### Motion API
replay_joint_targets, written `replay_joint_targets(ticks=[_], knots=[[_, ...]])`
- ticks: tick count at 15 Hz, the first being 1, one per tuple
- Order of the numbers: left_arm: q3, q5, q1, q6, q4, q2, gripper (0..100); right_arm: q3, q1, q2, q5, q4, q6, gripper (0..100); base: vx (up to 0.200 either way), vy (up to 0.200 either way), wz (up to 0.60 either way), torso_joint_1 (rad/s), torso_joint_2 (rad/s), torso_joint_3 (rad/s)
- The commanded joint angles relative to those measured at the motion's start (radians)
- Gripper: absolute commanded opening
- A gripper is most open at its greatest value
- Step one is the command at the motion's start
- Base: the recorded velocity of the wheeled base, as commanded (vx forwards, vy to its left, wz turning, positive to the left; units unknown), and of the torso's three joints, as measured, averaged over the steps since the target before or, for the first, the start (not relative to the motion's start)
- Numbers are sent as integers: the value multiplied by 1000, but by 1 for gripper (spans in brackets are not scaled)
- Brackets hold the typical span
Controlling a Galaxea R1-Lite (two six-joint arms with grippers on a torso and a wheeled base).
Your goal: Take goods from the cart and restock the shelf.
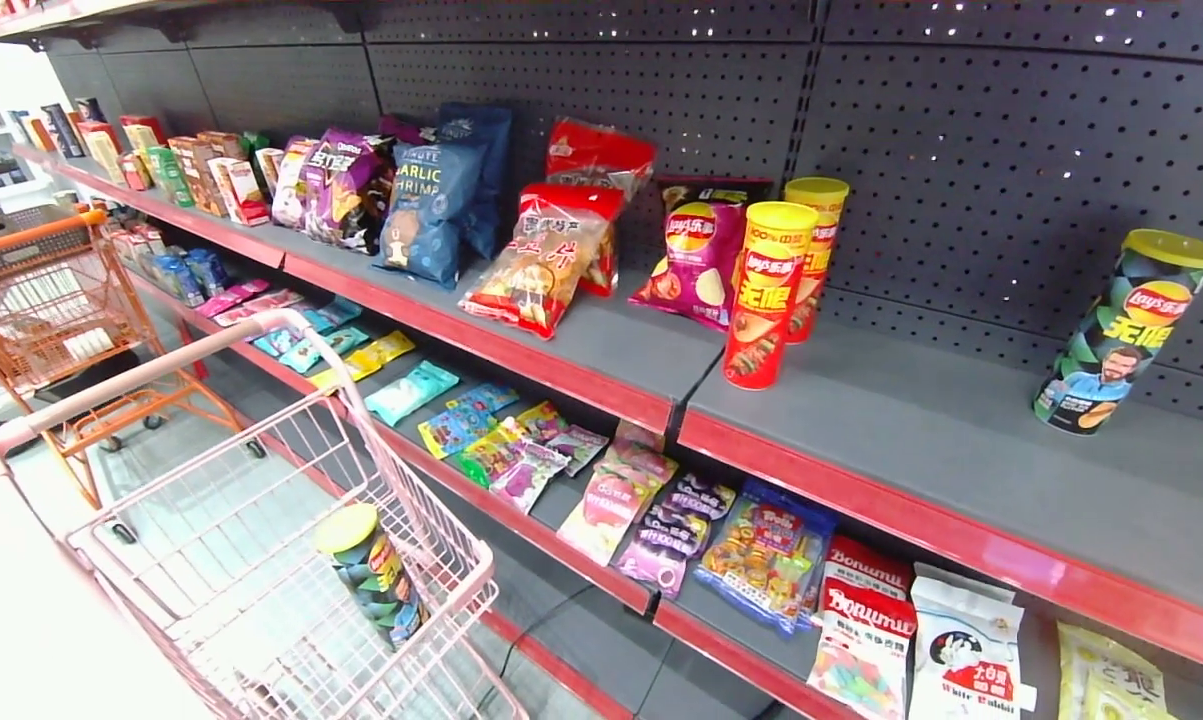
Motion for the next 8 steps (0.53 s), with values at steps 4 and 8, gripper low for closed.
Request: replay_joint_targets(ticks=[4, 8], knots=[[0, 0, 0, 4, 0, 1, 100, 0, 0, 0, 0, 0, 0, 100, 0, 0, 0, -150, 356, 206], [0, 0, 0, 3, 0, 3, 100, 0, 0, 0, 0, 0, 0, 100, 0, 0, 0, -149, 372, 220]])
